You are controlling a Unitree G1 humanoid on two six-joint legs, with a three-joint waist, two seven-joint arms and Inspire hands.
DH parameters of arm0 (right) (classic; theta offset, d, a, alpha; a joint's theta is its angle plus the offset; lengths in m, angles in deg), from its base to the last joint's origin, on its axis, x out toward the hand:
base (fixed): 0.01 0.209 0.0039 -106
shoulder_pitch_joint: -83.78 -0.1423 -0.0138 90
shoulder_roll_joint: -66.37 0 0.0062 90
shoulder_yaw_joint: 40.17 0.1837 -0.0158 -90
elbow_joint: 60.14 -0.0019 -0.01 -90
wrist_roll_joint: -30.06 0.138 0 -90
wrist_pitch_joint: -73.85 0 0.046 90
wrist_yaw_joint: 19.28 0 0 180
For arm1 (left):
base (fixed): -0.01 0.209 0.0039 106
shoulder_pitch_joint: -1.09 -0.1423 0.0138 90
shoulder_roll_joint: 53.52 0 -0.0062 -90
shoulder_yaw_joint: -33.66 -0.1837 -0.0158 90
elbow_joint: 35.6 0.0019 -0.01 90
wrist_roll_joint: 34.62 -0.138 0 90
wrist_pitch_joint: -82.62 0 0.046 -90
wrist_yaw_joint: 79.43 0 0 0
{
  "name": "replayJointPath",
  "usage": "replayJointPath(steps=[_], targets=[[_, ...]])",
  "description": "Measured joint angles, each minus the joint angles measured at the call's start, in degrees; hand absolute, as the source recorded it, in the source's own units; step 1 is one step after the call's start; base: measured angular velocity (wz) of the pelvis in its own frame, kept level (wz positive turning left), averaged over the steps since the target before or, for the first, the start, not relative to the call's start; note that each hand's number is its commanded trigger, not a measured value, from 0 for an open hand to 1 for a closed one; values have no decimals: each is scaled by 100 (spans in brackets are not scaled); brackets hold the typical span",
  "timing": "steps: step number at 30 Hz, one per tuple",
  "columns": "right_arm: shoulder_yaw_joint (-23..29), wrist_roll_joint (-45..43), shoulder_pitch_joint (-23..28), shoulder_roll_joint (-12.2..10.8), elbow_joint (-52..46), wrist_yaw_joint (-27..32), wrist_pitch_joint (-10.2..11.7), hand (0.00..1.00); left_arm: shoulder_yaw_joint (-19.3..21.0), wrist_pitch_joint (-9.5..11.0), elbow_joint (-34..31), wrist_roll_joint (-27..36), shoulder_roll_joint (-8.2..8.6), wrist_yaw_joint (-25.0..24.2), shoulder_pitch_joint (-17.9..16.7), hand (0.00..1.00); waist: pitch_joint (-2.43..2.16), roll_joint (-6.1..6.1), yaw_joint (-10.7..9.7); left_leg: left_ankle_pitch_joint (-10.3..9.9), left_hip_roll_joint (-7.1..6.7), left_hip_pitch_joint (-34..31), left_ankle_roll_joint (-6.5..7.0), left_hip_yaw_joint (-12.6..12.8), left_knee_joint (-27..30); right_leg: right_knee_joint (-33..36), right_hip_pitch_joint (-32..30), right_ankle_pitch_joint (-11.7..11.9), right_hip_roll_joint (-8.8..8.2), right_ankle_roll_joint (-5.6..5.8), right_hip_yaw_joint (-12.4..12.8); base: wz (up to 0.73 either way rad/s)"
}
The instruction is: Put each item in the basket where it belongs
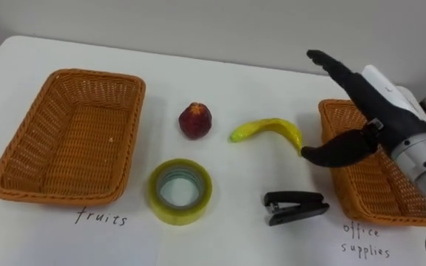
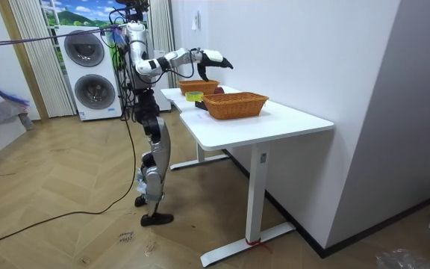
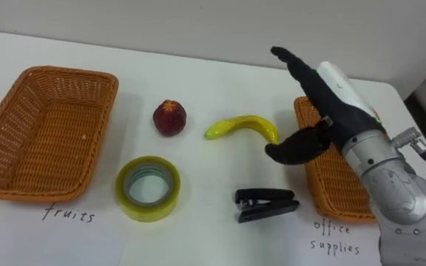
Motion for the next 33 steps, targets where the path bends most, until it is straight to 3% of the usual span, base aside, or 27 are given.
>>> replayJointPath(steps=[5, 13, 29, 33], targets=[[-1, -71, 0, 0, 9, -494, -158, 0, 99, -14, -1, 8, -24, -79, 62, 0, 38, -53, 74, 0, 7, -6, 0, -1, 0, 0, -2, 0, -3, 0, -1, 0], [-3, -447, 0, 0, 13, -1084, -273, 0, 103, -18, -1, 6, -49, -97, 159, 0, 16, -97, 151, 1, 0, -20, 1, -1, -26, 0, -37, 0, 2, 0, 9, 0], [-83, -602, 84, -14, 101, -1661, -497, 0, 95, -18, -14, 29, -46, -41, 253, 0, 20, -88, 281, 2, 8, -14, 3, -6, -35, -5, -28, 1, -48, 1, -7, 0], [-260, -921, 220, -120, 106, -1918, -519, 0, 94, -18, -86, 64, -42, -52, 254, 0, 17, -79, 286, 2, 6, -33, 3, -5, -67, -1, -35, 1, -25, 2, -25, 3]])
